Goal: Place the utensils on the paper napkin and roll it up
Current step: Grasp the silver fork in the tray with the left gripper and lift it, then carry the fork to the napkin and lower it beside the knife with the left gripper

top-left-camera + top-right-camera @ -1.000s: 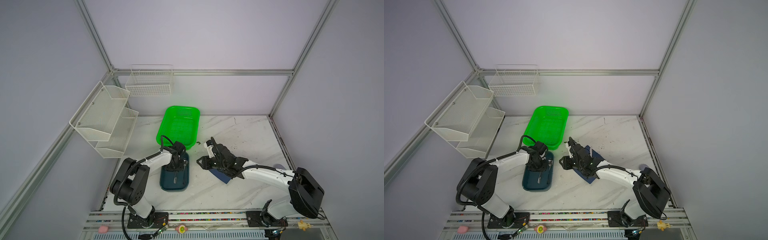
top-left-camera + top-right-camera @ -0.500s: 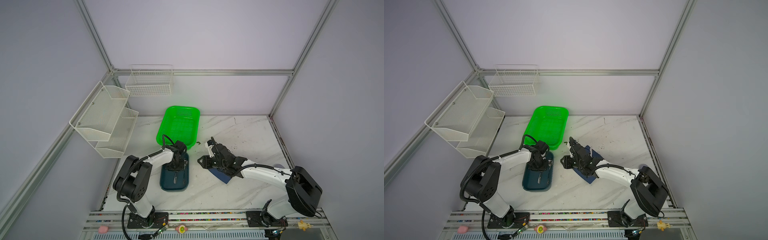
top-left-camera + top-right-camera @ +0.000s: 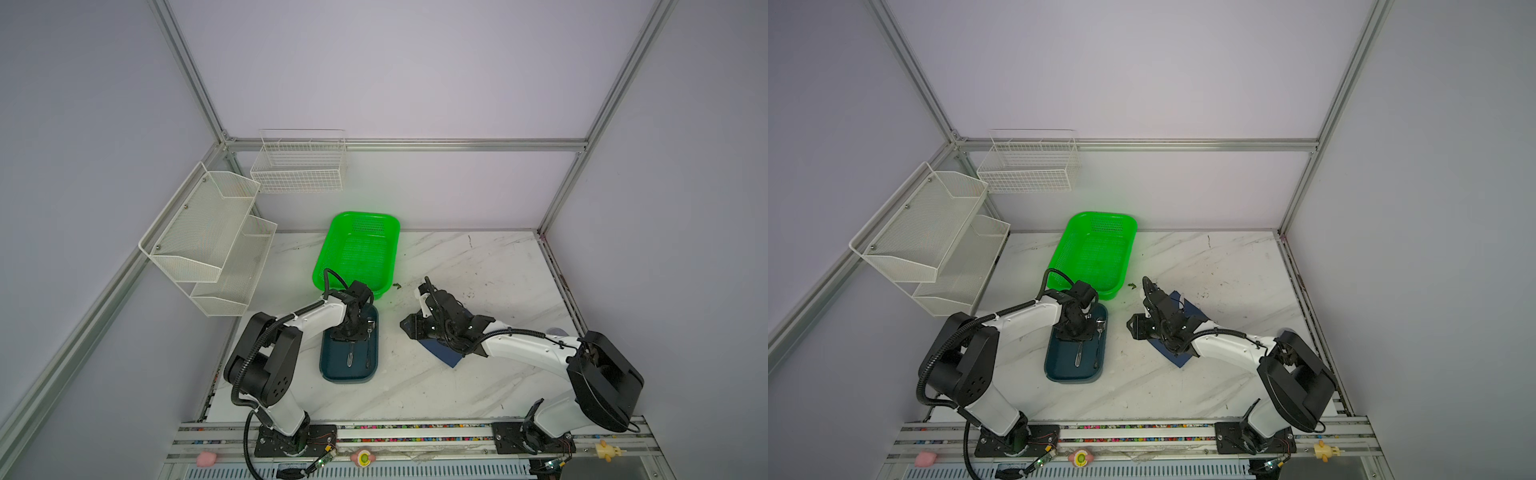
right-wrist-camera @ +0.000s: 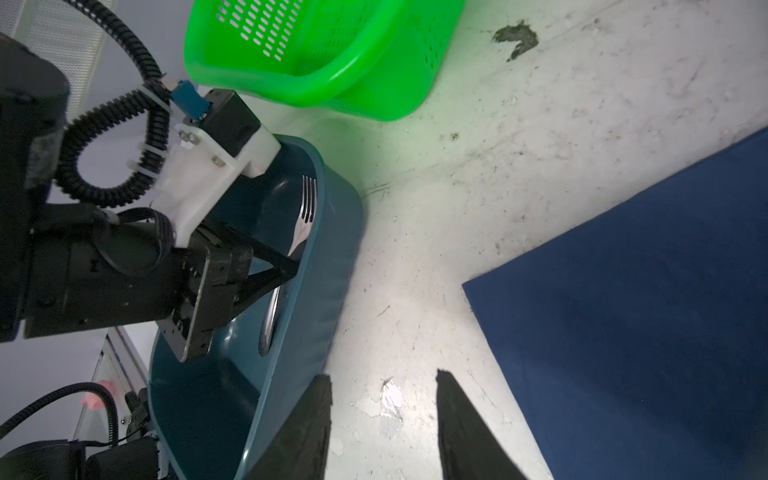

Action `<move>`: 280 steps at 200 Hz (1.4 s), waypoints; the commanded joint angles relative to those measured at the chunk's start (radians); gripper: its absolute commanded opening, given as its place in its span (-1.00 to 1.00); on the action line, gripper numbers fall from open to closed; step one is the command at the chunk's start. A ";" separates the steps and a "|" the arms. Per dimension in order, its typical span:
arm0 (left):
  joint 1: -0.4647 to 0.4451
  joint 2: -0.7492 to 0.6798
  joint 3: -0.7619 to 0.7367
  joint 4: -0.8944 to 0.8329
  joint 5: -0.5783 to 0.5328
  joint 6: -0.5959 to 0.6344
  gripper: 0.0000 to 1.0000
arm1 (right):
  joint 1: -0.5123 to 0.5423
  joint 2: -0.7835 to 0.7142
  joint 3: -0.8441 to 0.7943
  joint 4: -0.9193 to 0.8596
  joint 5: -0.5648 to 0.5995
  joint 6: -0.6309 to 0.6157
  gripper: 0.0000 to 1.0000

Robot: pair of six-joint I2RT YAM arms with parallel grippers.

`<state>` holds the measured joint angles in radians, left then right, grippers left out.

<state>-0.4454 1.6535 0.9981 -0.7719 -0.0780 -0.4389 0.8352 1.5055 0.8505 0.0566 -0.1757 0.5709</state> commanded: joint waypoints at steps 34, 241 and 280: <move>-0.003 -0.182 -0.058 -0.008 -0.031 -0.054 -1.00 | -0.004 0.000 0.063 0.056 -0.052 -0.022 -0.12; -0.277 -0.148 0.230 0.237 0.265 -0.286 -1.00 | -0.410 -0.261 -0.129 -0.088 -0.071 0.096 -0.08; -0.318 0.076 0.404 0.294 0.353 -0.301 -1.00 | -0.480 -0.287 -0.159 -0.061 -0.209 0.077 -0.07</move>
<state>-0.7471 1.6440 1.2480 -0.5720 0.1806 -0.7094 0.3935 1.2545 0.7116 -0.0147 -0.2985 0.6495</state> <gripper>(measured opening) 0.048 0.463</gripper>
